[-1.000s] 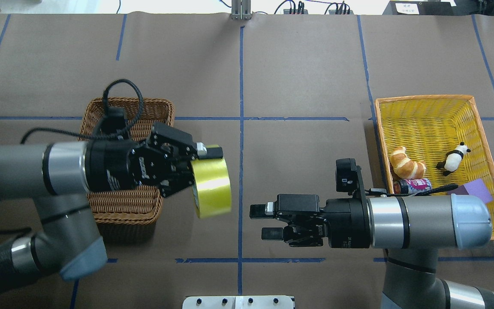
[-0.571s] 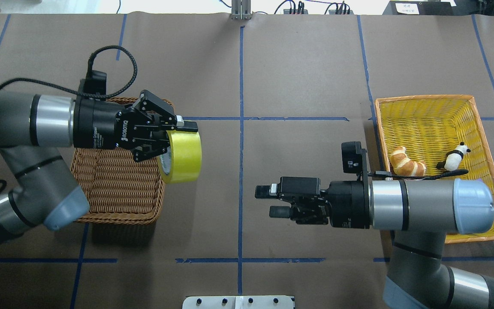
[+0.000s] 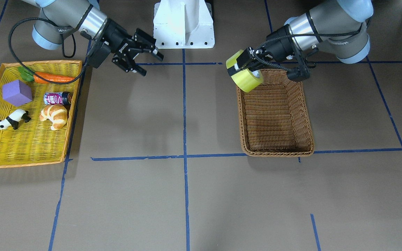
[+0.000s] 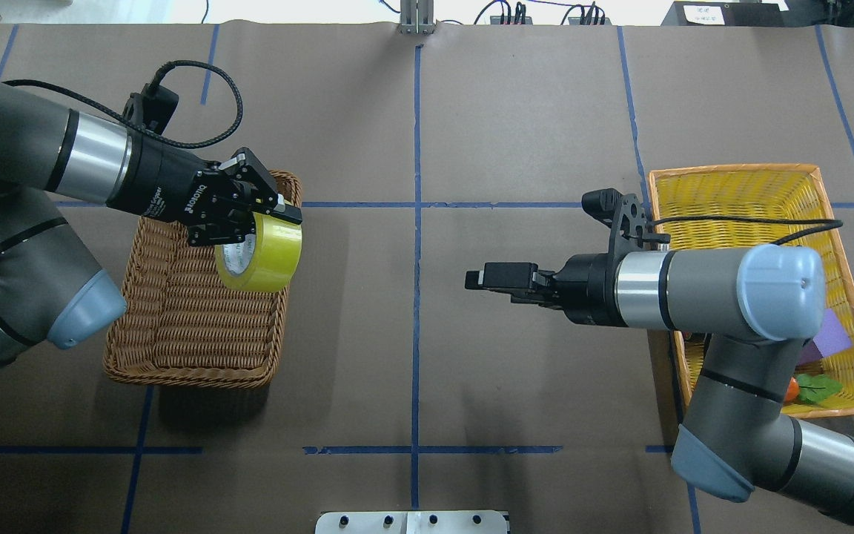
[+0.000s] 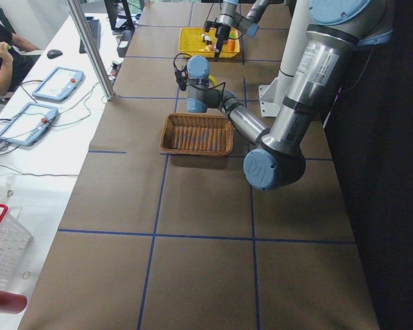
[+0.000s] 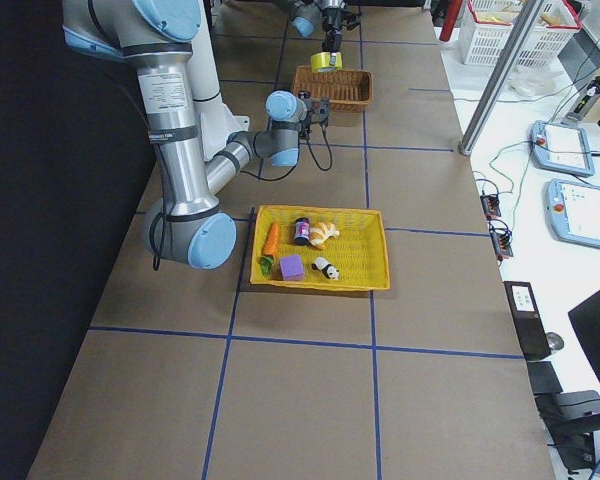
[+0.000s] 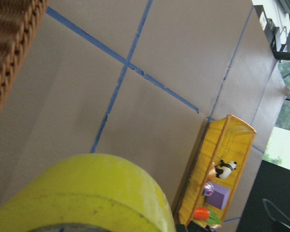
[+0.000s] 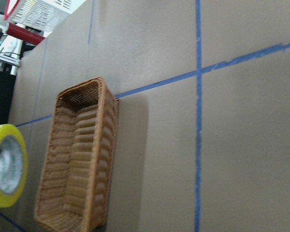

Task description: Move tape to another basket

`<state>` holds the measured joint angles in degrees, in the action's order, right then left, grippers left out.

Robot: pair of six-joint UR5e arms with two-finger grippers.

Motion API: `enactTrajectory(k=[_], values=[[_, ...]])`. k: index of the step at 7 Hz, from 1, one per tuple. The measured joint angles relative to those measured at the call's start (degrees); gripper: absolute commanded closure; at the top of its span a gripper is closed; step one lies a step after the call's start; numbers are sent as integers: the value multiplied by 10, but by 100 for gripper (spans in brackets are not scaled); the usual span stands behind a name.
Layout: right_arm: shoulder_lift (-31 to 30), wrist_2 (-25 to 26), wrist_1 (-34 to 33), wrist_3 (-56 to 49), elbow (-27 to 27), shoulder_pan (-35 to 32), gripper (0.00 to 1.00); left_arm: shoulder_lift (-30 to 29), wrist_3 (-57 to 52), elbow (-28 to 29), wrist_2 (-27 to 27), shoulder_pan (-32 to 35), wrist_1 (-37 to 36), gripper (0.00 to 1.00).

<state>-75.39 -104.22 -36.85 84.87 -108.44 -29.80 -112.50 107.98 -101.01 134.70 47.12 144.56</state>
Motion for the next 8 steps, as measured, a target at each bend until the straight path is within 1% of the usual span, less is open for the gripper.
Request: enactTrajectory(k=[1, 3, 4, 5, 6, 7, 8], values=[[12, 0, -77, -56, -2, -13, 0, 1, -59, -4, 6, 2, -59, 100], [46, -6, -248, -175, -7, -44, 0, 2, -170, -6, 7, 2, -152, 100], [55, -31, -330, -238, -17, -74, 0, 5, -224, -6, 4, 2, -196, 100], [61, -76, -400, -302, -26, -119, 0, 11, -274, -5, -5, 2, -230, 100], [67, -133, -459, -364, -30, -171, 0, 22, -314, -3, -21, -1, -249, 100], [70, -185, -509, -424, -31, -222, 0, 30, -335, 0, -35, -5, -257, 100], [68, -222, -559, -498, -31, -269, 0, 34, -345, 3, -51, -14, -261, 100]])
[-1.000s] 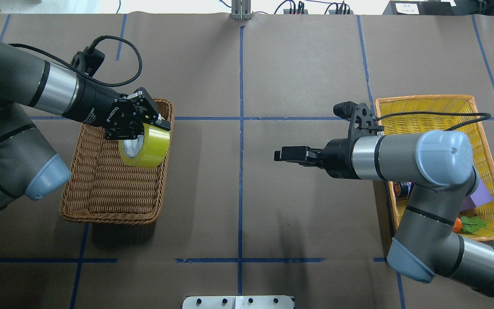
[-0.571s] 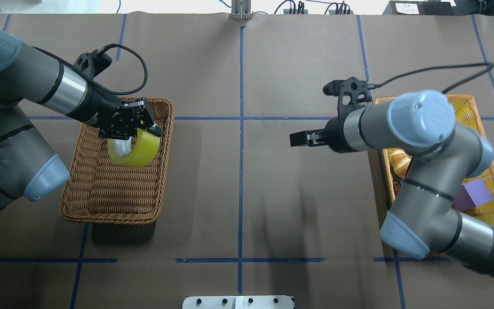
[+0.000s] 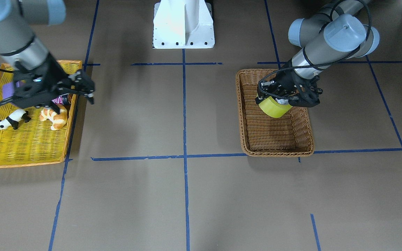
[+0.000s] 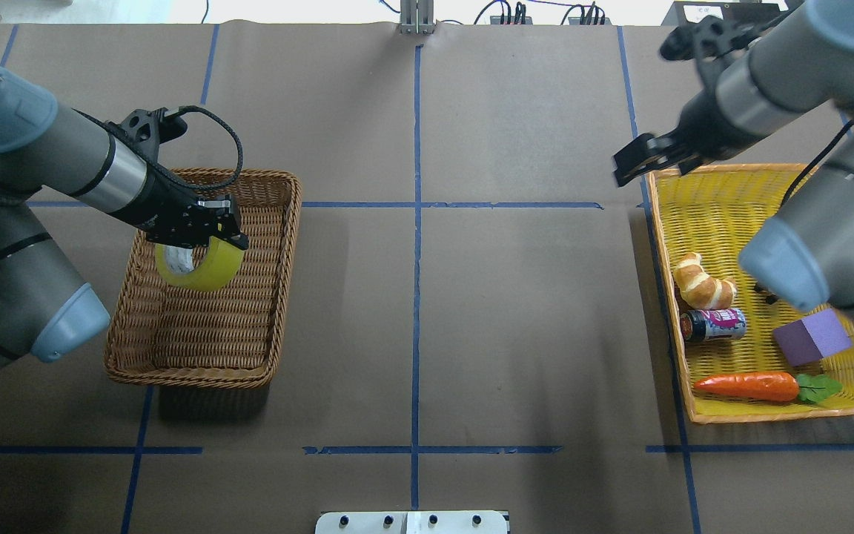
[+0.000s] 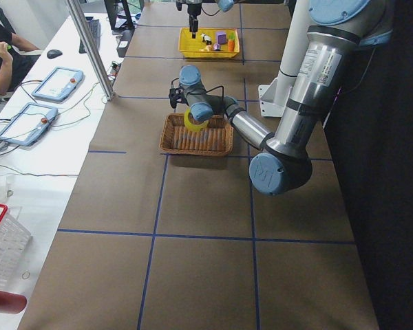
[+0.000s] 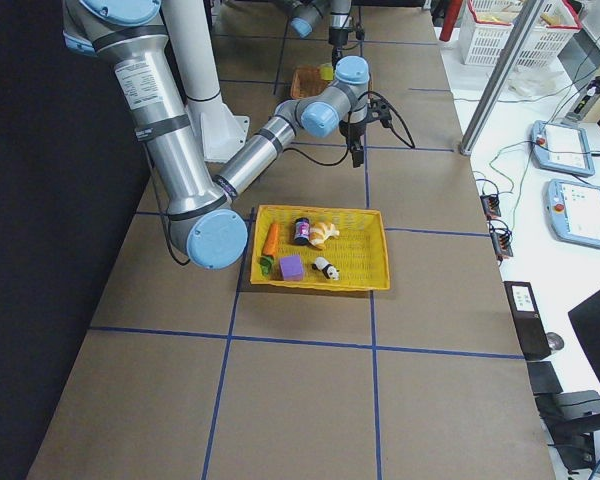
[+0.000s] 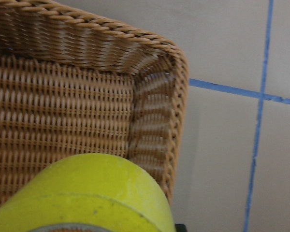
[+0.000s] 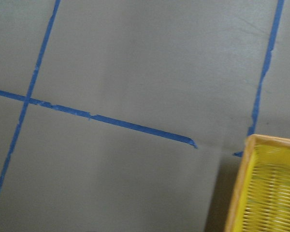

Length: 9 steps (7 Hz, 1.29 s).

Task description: Move tape to another basket

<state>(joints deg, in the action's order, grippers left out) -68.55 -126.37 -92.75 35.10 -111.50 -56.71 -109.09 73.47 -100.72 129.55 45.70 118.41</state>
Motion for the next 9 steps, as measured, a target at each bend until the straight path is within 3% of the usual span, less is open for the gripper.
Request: enactTrajectory(k=[4, 5, 6, 9], values=[[-7, -24, -161, -232, 3, -114, 0, 5, -62, 4, -50, -36, -63, 99], [-12, -24, -170, -249, 4, -125, 0, 7, -86, 5, -58, -37, -79, 37], [-17, -24, -173, -263, 6, -135, 0, 8, -103, 6, -64, -38, -93, 0], [-31, -38, -174, -309, 18, -167, 0, 14, -113, -3, -93, -37, -102, 0]])
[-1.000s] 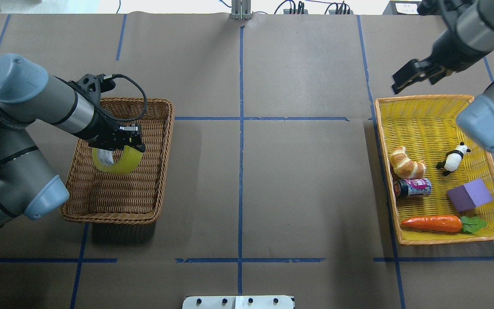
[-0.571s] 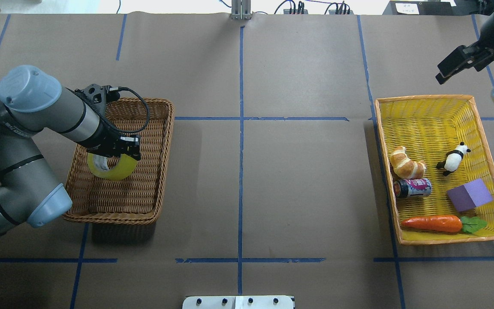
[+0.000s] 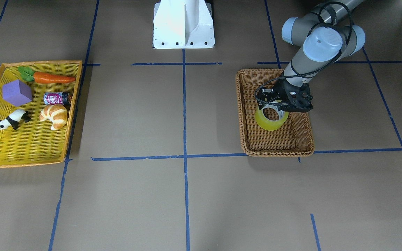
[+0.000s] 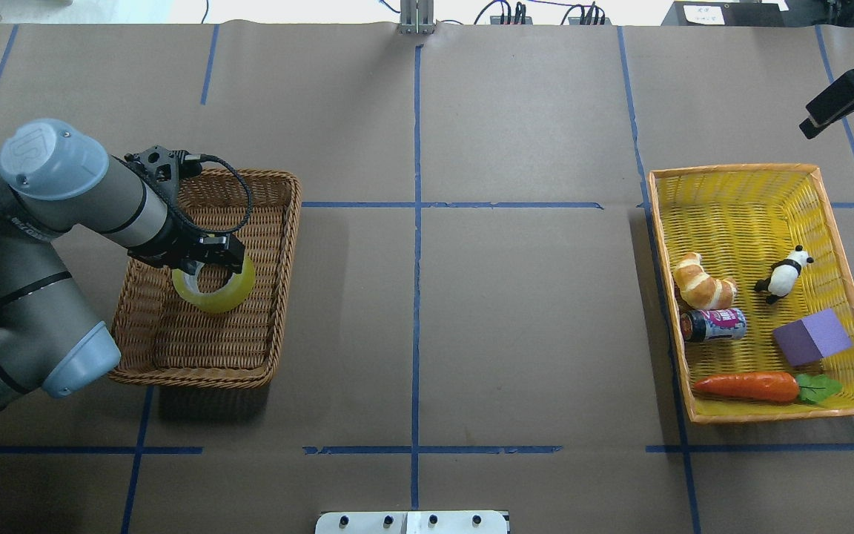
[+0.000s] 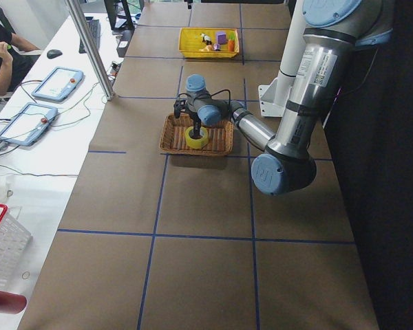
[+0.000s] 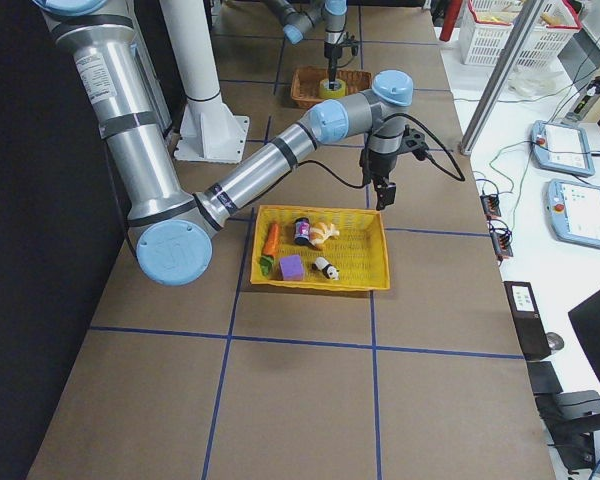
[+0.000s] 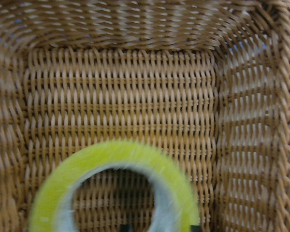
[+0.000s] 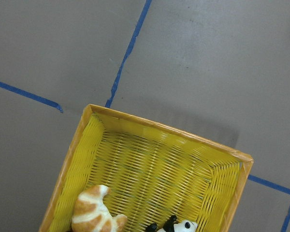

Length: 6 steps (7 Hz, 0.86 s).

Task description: Move tape to another basket

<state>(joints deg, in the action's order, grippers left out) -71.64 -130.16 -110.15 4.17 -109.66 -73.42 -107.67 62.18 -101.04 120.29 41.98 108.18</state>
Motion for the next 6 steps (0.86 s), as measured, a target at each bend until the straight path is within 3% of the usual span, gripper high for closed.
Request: enactTrajectory(k=[3, 6], values=[[-33, -7, 1, -79, 13, -34, 0, 5, -44, -9, 50, 56, -18, 0], [-91, -6, 5, -157, 17, -65, 0, 36, -256, -1, 115, 188, -88, 0]])
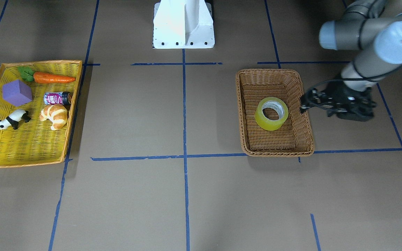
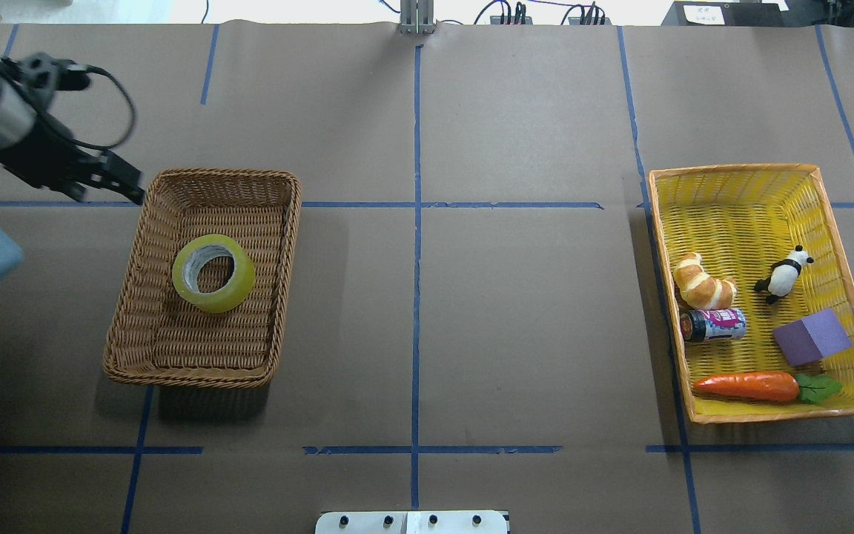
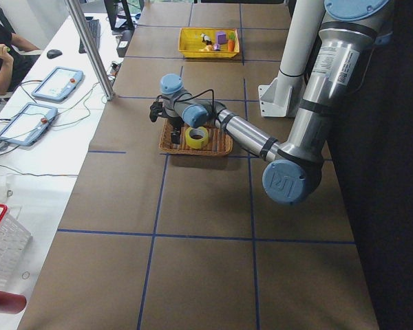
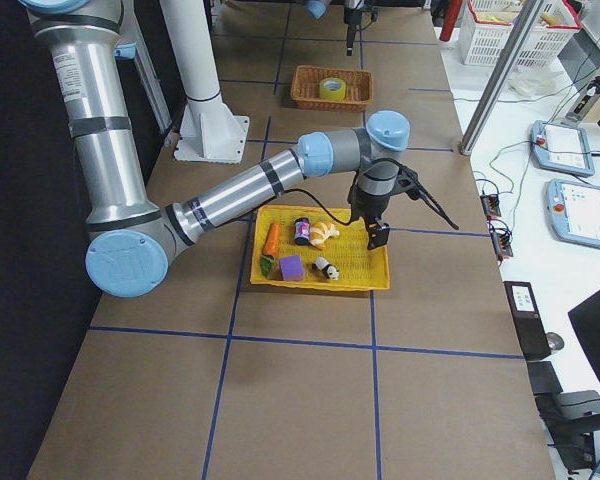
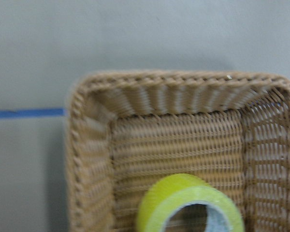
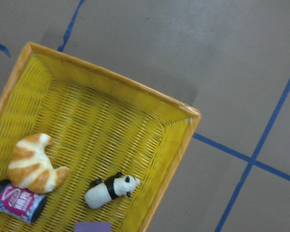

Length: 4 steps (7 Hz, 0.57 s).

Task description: Move tape to another basket

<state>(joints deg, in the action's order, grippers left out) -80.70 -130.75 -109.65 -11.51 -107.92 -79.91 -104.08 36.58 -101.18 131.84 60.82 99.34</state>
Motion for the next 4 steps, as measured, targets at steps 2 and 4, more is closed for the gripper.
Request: enactTrajectory(k=[2, 4], values=[[-46, -10, 5, -39, 21, -36, 0, 58, -142, 11, 11, 90, -8, 0], [-110, -26, 55, -45, 52, -70, 0, 103, -284, 59, 30, 183, -10, 0]])
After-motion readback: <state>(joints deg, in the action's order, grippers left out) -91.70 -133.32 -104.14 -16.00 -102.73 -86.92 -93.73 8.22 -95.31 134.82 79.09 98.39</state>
